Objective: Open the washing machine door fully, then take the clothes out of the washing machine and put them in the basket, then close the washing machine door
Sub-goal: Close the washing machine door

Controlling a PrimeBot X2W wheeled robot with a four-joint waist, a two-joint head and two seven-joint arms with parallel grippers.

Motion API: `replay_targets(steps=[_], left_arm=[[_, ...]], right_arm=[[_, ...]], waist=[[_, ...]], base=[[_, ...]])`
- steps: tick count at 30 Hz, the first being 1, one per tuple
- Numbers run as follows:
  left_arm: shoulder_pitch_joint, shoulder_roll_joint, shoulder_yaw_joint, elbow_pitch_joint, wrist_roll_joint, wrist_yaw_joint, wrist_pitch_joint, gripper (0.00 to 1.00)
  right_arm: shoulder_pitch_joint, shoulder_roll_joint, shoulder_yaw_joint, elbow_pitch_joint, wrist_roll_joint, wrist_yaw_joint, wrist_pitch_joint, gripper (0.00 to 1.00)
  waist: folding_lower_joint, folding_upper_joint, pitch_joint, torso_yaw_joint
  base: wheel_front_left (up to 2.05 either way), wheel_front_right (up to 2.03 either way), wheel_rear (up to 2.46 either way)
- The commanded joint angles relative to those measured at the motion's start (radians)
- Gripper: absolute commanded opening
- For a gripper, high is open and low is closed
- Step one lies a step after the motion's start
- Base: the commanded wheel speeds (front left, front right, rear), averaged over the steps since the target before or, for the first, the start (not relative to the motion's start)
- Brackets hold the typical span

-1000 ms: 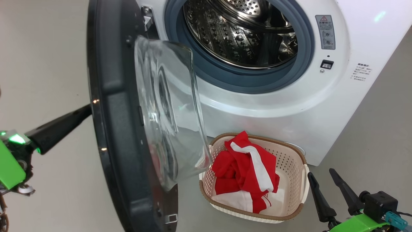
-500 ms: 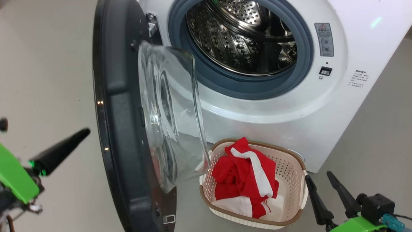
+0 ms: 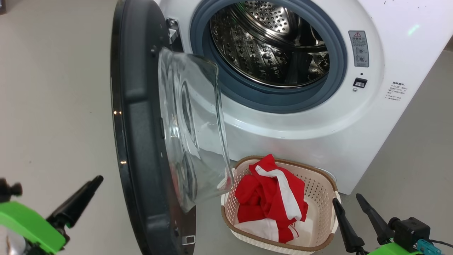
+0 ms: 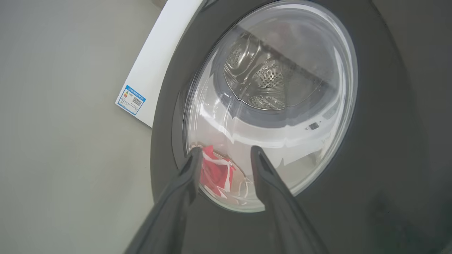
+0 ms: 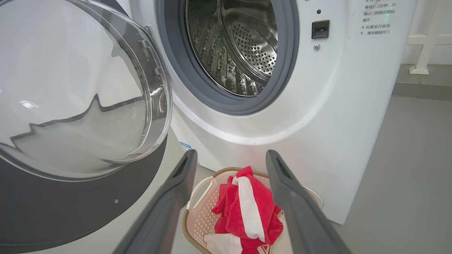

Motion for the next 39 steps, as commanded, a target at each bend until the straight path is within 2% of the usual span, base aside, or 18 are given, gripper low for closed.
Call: replay_targets(steps=[1, 7, 16, 20, 26, 32, 39], left_arm=[[-0.017, 0.029, 0.035, -0.018, -0.008, -0.006, -0.013, 0.73], [0.034, 0.022, -0.023, 0.047, -0.025, -0.006, -0.156, 1.00], [0.080, 0.005, -0.116, 0.118, -0.073, -0.007, -0.363, 1.00], [0.098, 0.007, -0.165, 0.137, -0.056, -0.007, -0.463, 1.00], [0.118, 0.019, -0.263, 0.188, 0.004, -0.007, -0.643, 1.00], [0.111, 0.034, -0.332, 0.253, 0.048, -0.007, -0.767, 1.00], [0.087, 0.019, -0.345, 0.346, 0.229, -0.007, -0.830, 1.00]], right_arm=[[-0.014, -0.011, 0.027, -0.021, 0.004, 0.006, -0.006, 1.00], [-0.021, -0.016, 0.030, -0.021, 0.007, 0.006, -0.006, 1.00], [-0.033, -0.024, 0.035, -0.018, 0.009, 0.006, -0.006, 1.00], [-0.033, -0.026, 0.032, -0.019, 0.009, 0.006, -0.006, 1.00], [-0.031, -0.027, 0.030, -0.019, 0.008, 0.006, -0.006, 1.00], [-0.032, -0.030, 0.032, -0.018, 0.009, 0.006, -0.006, 1.00], [-0.031, -0.028, 0.035, -0.016, 0.012, 0.006, -0.006, 1.00]], waist=[[0.0000, 0.0000, 0.000, 0.000], [0.0000, 0.0000, 0.009, 0.000], [0.0000, 0.0000, 0.017, -0.009], [0.0000, 0.0000, 0.020, -0.011], [0.0000, 0.0000, 0.020, -0.010], [0.0000, 0.0000, 0.018, -0.007], [0.0000, 0.0000, 0.012, -0.008]], base=[[0.00, 0.00, 0.00], [0.00, 0.00, 0.00], [0.00, 0.00, 0.00], [0.00, 0.00, 0.00], [0.00, 0.00, 0.00], [0.00, 0.00, 0.00], [0.00, 0.00, 0.00]])
